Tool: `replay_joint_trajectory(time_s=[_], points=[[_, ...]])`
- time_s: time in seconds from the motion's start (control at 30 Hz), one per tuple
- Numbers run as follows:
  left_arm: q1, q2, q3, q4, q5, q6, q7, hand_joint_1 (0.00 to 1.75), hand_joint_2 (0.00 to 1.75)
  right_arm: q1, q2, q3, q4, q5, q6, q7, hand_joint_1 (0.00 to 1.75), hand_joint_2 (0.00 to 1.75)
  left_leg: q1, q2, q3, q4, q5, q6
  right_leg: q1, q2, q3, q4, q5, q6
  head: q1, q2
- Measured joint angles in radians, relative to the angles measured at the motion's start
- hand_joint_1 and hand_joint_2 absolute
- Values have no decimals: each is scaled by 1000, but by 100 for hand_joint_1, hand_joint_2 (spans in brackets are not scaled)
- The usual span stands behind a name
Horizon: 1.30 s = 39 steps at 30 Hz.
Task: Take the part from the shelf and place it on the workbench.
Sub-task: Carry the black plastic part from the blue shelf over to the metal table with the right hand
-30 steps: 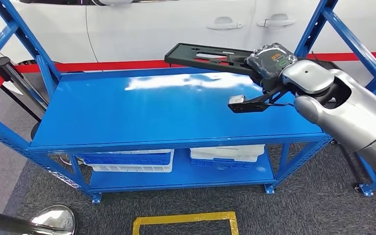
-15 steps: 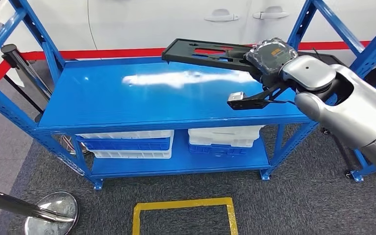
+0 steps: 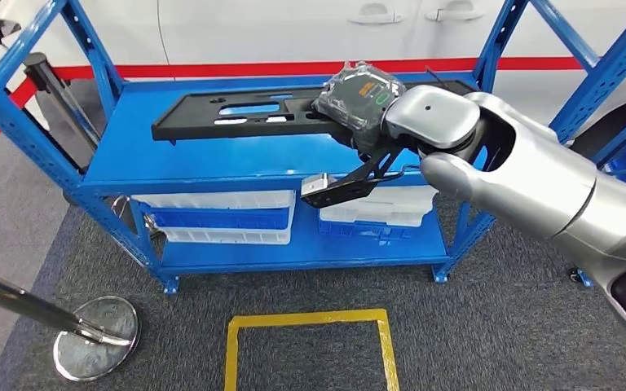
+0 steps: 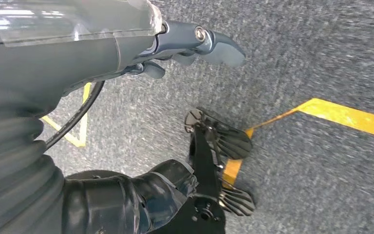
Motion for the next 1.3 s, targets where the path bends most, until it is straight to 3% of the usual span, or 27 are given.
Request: replay_joint_trajectory(time_s=[0.03,0.07,0.13,0.17,0.2,0.23,0.27,0.33,0.4,0.43,0.53,0.6,0.67,0.7,0.73,0.77,0.83,0.87,0.93,1.0,1.07,1.13,1.2,1.23,1.27,1.3], points=[[1,-1,2,0,0,0,0,0,175,-1,-2,8,0,-6,-1,0,175,175,1,3,-6,-4,10,9,0,1,-7,9,-15,5,0,0],[1,-1,3,0,0,0,0,0,175,-1,-3,15,0,-12,-1,0,175,175,3,7,-15,-8,20,20,1,3,-19,37,-48,8,1,0],[2,-2,5,0,0,1,0,0,175,-1,-4,27,0,-21,-3,1,175,175,1,12,-36,-8,39,36,2,5,-52,152,-148,10,1,0],[1,-2,6,0,0,1,0,0,175,-1,-5,32,0,-22,-4,1,175,175,-2,13,-47,-7,46,40,2,5,-67,222,-186,10,1,0],[1,-2,6,0,0,1,0,0,175,-1,-5,37,0,-23,-4,1,175,175,-6,13,-58,-3,52,42,4,5,-72,275,-204,9,1,0],[1,-2,7,0,0,1,0,0,175,-1,-5,41,0,-25,-4,2,175,175,-9,13,-69,1,58,44,6,5,-63,297,-200,6,1,0],[2,-1,9,0,0,2,0,0,175,-1,-5,44,0,-29,-5,2,175,175,-13,13,-80,5,63,45,9,6,-37,282,-180,-1,1,0],[2,-3,13,0,1,3,0,0,175,-2,-5,46,0,-39,-8,5,175,175,-20,13,-96,13,72,45,21,6,55,164,-140,-25,1,0],[1,-6,14,0,0,5,0,0,175,-5,-5,46,0,-50,-16,7,175,175,-22,13,-107,18,81,42,32,3,130,44,-138,-45,0,0],[0,-7,15,0,-1,5,0,0,175,-6,-6,46,0,-56,-22,8,175,175,-21,14,-110,17,86,37,36,1,145,13,-144,-51,1,0],[1,-4,20,0,-5,7,0,0,175,-5,-12,47,0,-71,-39,12,175,175,-19,14,-120,18,88,21,30,-4,150,-23,-124,-56,2,0],[2,0,21,0,-8,7,1,0,175,-4,-14,47,0,-74,-47,14,175,175,-17,11,-144,75,32,9,18,-8,145,-41,-101,-58,1,0],[3,0,22,0,-10,7,2,0,175,-3,-15,48,1,-71,-51,17,175,175,-6,9,-185,195,-46,-8,15,-9,128,-41,-85,-57,0,0],[4,1,22,0,-10,7,3,0,175,-1,-15,49,3,-70,-52,18,175,175,1,9,-200,248,-67,-16,11,-9,117,-38,-80,-53,0,0],[5,2,22,0,-11,8,3,0,175,1,-16,49,4,-69,-52,19,175,175,8,9,-199,271,-66,-25,7,-8,107,-33,-76,-49,0,0],[6,4,23,0,-11,8,4,0,175,3,-16,50,5,-68,-54,20,175,175,15,10,-180,257,-49,-32,2,-8,98,-27,-73,-45,0,0],[7,7,24,0,-12,8,5,0,175,6,-17,50,6,-60,-63,25,175,175,27,11,-103,138,-2,-48,-8,-8,80,-8,-70,-34,0,0],[7,8,25,0,-13,9,7,0,175,7,-18,50,6,-55,-70,29,175,175,28,9,-69,82,11,-50,-10,-8,71,1,-69,-26,0,0],[7,8,28,0,-16,11,11,0,175,11,-21,50,7,-49,-78,33,175,175,24,3,-45,32,15,-44,-8,-7,56,14,-63,-9,0,0],[8,9,30,0,-18,13,14,0,175,18,-27,50,9,-50,-78,30,175,175,21,1,-56,35,24,-27,-7,-6,50,15,-54,6,1,0],[8,9,31,0,-20,14,16,0,175,23,-35,51,10,-51,-77,28,175,175,21,4,-69,31,38,-5,-10,-4,37,34,-79,15,2,0],[7,9,34,0,-22,14,18,0,175,28,-41,51,13,-51,-77,26,175,175,18,7,-89,28,57,18,-12,-1,9,123,-165,17,2,0],[8,11,37,0,-24,14,20,0,175,38,-45,51,18,-51,-77,25,175,175,10,7,-114,29,75,30,-9,1,-18,247,-245,15,2,0],[8,11,38,0,-26,14,22,0,175,45,-47,51,20,-51,-78,25,175,175,6,7,-126,29,85,32,-6,3,-19,285,-254,13,2,0],[9,12,38,0,-27,14,23,0,175,51,-48,52,23,-51,-78,25,175,175,2,7,-138,30,95,33,-3,4,-5,292,-243,8,2,0],[9,13,39,0,-29,15,25,0,175,55,-48,52,25,-51,-78,25,175,175,-2,6,-151,30,105,34,2,4,25,265,-216,0,2,0]])
